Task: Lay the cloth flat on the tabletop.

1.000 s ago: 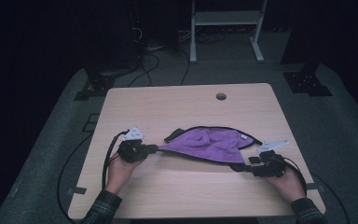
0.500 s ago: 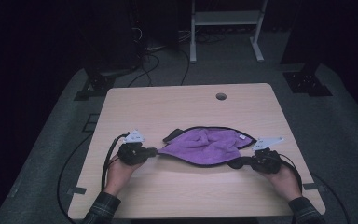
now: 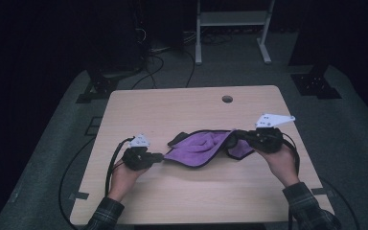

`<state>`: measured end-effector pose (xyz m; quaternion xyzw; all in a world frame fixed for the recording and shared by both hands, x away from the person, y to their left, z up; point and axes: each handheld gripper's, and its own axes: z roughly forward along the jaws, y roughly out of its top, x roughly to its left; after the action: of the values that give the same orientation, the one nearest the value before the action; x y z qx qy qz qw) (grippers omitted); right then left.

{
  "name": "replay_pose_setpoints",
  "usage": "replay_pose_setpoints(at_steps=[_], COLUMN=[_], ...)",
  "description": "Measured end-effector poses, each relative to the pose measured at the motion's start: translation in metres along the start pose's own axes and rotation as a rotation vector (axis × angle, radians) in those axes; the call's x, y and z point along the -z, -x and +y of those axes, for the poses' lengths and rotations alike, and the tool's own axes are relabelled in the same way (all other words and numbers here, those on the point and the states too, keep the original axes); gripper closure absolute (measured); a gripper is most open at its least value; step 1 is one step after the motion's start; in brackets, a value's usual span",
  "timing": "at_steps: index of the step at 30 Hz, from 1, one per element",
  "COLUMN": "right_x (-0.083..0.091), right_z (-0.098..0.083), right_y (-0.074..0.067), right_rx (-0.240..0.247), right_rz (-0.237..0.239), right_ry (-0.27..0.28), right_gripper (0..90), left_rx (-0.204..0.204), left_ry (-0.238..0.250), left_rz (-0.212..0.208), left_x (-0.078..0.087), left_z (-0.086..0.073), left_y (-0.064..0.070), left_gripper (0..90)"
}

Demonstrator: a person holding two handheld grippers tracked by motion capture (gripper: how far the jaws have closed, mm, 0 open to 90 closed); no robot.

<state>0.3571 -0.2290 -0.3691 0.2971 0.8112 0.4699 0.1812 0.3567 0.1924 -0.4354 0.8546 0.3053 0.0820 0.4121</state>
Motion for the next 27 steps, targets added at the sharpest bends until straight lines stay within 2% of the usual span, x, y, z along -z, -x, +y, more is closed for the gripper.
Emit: replay_pose_setpoints(at_steps=[2, 4, 9, 11, 12, 15, 18, 21, 26, 27], right_x=[-0.013, -0.031, -0.074, -0.083, -0.084, -0.074, -0.061, -0.056, -0.063, -0.068], right_z=[0.007, 0.006, -0.006, -0.011, -0.013, -0.012, -0.015, -0.022, -0.022, -0.020], right_y=[0.001, 0.004, 0.015, 0.019, 0.020, 0.022, 0.015, 0.005, -0.009, -0.016], right_rx=[0.015, 0.007, -0.012, -0.031, -0.047, -0.077, -0.098, -0.094, -0.104, -0.089], right_rz=[-0.003, -0.005, -0.019, -0.038, -0.039, -0.029, -0.020, 0.003, 0.031, 0.016], right_ry=[-0.015, -0.041, -0.142, -0.162, -0.160, -0.137, -0.106, -0.118, -0.101, -0.107], right_gripper=[87.5, 87.4, 86.7, 80.3, 73.1, 61.6, 58.1, 57.9, 47.1, 45.6], left_rx=[0.003, 0.004, 0.003, 0.002, 0.003, 0.006, 0.002, 0.005, 0.006, 0.007], left_ry=[0.000, -0.004, -0.014, -0.025, -0.028, -0.031, -0.035, -0.034, -0.035, -0.035], left_rz=[-0.004, -0.007, -0.013, -0.016, -0.017, -0.018, -0.019, -0.019, -0.020, -0.021], left_x=[-0.001, -0.001, -0.004, -0.006, -0.007, -0.007, -0.007, -0.007, -0.008, -0.008], left_z=[-0.001, -0.001, -0.002, -0.003, -0.003, -0.003, -0.004, -0.003, -0.003, -0.003], left_y=[0.000, 0.000, 0.001, 0.000, 0.000, 0.000, 0.000, 0.001, 0.000, 0.000], left_gripper=[83.8, 83.8, 83.7, 83.7, 83.7, 83.7, 83.6, 83.7, 83.7, 83.6])
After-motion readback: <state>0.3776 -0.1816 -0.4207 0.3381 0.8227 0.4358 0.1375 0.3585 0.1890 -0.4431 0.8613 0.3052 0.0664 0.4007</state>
